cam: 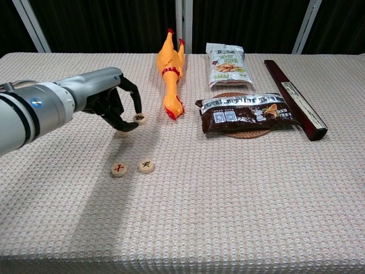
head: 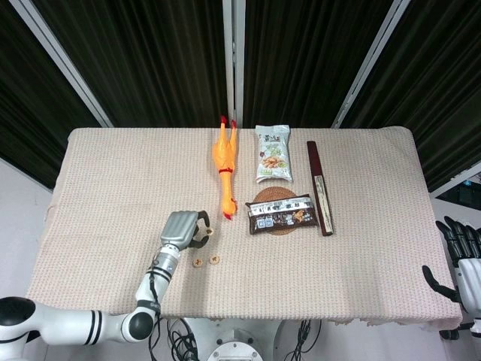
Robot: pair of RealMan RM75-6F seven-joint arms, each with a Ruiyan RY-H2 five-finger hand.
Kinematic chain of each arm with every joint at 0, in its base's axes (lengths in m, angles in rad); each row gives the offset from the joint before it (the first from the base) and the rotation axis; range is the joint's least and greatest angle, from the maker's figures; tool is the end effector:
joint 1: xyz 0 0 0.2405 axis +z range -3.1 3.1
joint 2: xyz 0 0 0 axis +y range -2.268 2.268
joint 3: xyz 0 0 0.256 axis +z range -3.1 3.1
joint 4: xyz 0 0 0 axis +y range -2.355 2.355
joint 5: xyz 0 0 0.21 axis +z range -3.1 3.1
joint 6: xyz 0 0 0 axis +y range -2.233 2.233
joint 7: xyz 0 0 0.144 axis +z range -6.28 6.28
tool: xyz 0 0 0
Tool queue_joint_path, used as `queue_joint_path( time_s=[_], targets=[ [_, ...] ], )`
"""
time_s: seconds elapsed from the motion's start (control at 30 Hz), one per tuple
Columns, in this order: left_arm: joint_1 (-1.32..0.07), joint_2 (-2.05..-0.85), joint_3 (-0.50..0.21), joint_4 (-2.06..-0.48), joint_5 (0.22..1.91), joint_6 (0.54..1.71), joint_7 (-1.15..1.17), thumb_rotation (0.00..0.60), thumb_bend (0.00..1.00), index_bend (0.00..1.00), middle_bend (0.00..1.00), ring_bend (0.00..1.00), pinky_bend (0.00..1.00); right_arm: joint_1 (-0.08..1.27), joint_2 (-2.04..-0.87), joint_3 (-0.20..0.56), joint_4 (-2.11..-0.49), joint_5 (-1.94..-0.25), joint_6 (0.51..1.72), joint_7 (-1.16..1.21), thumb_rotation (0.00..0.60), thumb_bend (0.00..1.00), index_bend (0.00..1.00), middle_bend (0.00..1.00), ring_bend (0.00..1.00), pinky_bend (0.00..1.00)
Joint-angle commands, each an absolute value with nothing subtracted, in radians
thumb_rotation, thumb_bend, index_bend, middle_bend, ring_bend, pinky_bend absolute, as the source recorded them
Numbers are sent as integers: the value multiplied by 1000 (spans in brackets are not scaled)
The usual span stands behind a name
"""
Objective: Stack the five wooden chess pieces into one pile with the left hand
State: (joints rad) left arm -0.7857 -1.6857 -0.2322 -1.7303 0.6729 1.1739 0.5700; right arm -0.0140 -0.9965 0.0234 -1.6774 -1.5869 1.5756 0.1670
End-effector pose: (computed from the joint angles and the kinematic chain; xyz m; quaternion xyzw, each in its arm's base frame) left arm -0.0993 0.3041 -0.0464 -0.6615 -0.5233 -0.3551 0.4031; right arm -0.3074 -0.1445 0.1946 0.5677 -0.4115 0.4272 0.5708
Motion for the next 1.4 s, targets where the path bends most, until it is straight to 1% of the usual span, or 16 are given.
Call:
queue_joint_path(
  time_s=[0.03, 0.43, 0.63, 0.8, 1.4],
  targets=[
    [-771, -1672, -226, -1709, 677, 1164, 541, 600, 305, 492, 1000, 1000, 1000, -13, -1000, 22, -1681, -1589, 1572, 155, 600, 292, 0, 0, 0, 0],
    [-742, -1654, -210, -1660, 702, 1133, 484, 600, 305, 492, 1000, 1000, 1000, -5, -1007, 27, -1682, -1570, 1554, 137, 600, 294, 0, 0, 0, 0],
    [-737, -1661, -201, -1636, 699, 1108, 471, 600, 305, 491, 1000, 1000, 1000, -4, -1008, 27, -1684, -1570, 1552, 132, 600, 293, 0, 0, 0, 0],
    [-735, -1671, -194, -1618, 722, 1114, 473, 600, 305, 489, 1000, 1000, 1000, -4, -1010, 27, -1687, -1569, 1550, 126, 600, 294, 0, 0, 0, 0],
    [-734, -1694, -210, -1579, 728, 1097, 460, 600, 305, 456, 1000, 1000, 1000, 0, -1006, 24, -1691, -1567, 1540, 127, 600, 293, 0, 0, 0, 0]
  ],
)
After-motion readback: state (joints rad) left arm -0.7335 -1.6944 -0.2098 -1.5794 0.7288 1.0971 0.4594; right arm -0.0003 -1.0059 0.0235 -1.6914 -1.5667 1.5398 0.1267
